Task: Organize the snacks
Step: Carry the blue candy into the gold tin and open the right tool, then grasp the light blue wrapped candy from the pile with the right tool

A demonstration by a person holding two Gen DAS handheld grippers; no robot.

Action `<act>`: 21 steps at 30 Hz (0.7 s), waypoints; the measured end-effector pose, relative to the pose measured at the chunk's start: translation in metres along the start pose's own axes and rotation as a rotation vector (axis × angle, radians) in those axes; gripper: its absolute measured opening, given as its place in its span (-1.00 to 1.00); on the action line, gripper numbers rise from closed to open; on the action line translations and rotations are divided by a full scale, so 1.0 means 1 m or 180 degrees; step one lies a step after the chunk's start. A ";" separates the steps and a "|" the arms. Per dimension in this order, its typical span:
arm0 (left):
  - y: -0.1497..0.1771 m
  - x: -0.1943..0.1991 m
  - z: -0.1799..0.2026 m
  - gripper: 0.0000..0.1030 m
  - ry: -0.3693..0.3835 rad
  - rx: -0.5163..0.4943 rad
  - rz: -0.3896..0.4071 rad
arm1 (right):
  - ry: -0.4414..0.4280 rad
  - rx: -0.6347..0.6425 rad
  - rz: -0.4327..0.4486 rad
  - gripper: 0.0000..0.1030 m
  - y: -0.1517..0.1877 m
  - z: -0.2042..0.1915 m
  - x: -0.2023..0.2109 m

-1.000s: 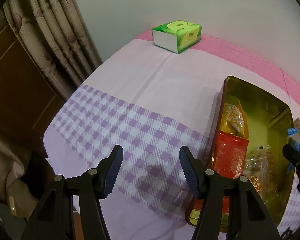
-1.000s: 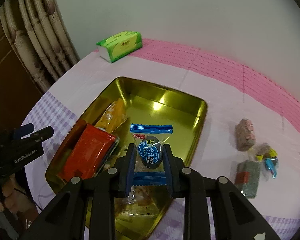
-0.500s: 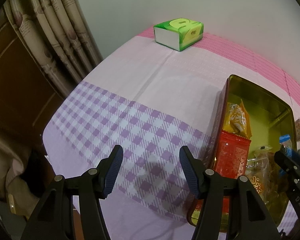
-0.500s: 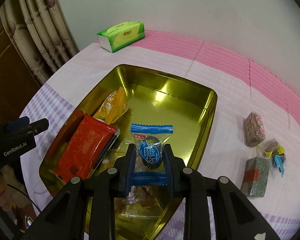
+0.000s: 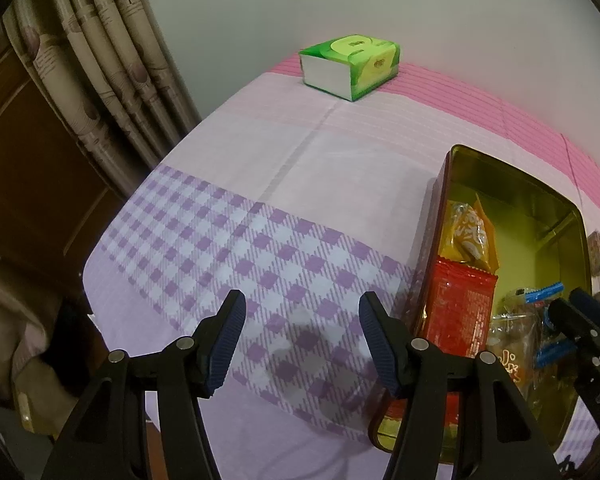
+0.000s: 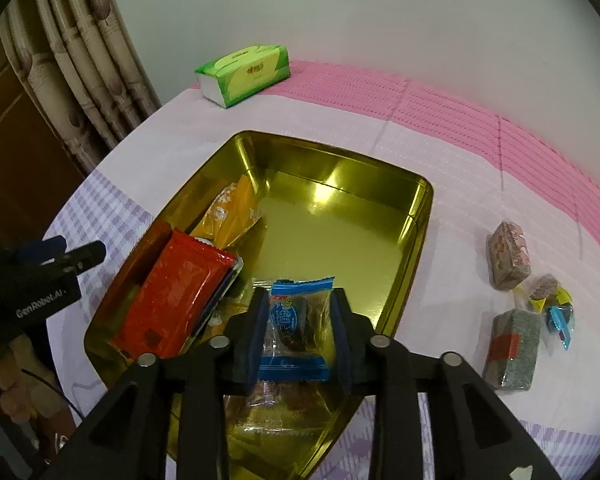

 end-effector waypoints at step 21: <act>0.001 0.001 0.002 0.24 -0.0011 -0.0057 0.0019 | 0.0481 -0.0513 0.0263 -0.19 0.013 0.129 0.056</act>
Point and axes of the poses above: each gripper's, at about its wrist camera, not at the fingertips, and x roughly against the way its jaws point, z to its right, y to its underside, the point moved 8 cm from there along -x, roughly the way its jaws point, and after that the axes turned 10 degrees about x, right-handed, at the moved point
